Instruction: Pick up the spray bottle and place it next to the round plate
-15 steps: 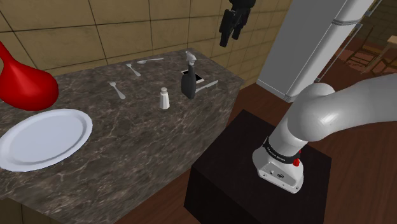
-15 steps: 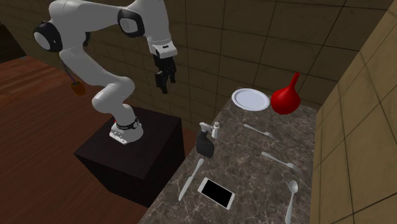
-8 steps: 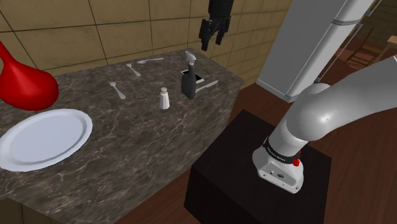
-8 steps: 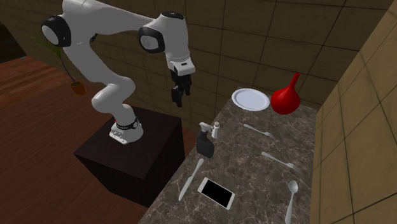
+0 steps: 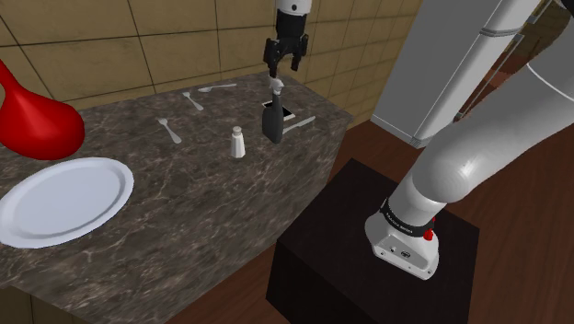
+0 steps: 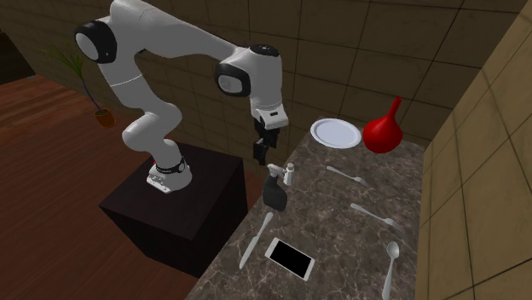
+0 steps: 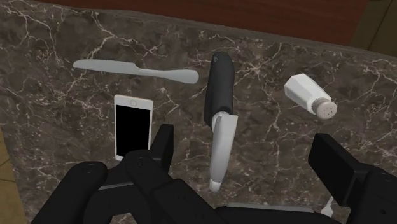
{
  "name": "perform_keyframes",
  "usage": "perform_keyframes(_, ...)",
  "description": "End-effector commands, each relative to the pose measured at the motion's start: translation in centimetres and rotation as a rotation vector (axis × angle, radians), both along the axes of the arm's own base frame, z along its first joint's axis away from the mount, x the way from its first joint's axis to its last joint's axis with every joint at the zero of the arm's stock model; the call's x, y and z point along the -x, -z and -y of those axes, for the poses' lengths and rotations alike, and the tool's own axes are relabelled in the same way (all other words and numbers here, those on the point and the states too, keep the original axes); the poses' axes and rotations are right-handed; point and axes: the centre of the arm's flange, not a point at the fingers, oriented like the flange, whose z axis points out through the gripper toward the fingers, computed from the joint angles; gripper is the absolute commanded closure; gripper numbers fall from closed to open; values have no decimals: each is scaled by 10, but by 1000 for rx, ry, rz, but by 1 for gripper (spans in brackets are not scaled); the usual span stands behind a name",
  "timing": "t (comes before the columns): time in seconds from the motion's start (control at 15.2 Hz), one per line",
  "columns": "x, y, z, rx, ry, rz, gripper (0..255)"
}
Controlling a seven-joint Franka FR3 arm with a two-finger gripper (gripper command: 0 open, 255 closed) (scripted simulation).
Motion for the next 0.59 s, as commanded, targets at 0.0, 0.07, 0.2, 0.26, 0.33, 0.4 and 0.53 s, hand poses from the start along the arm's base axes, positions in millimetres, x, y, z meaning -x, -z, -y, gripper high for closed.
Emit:
perform_keyframes(0.0, -22, 16, 8, -2, 24, -4, 0)
perform_keyframes(0.07, -22, 22, 8, -2, 24, -4, 0)
perform_keyframes(0.2, -22, 32, 9, -2, 24, -4, 0)
perform_keyframes(0.26, -23, 37, 9, -2, 24, -4, 0)
perform_keyframes(0.33, -23, 43, 9, -2, 24, -4, 0)
perform_keyframes(0.4, -23, 48, 9, -2, 24, -4, 0)
perform_keyframes(0.53, -23, 56, 9, -2, 24, -4, 0)
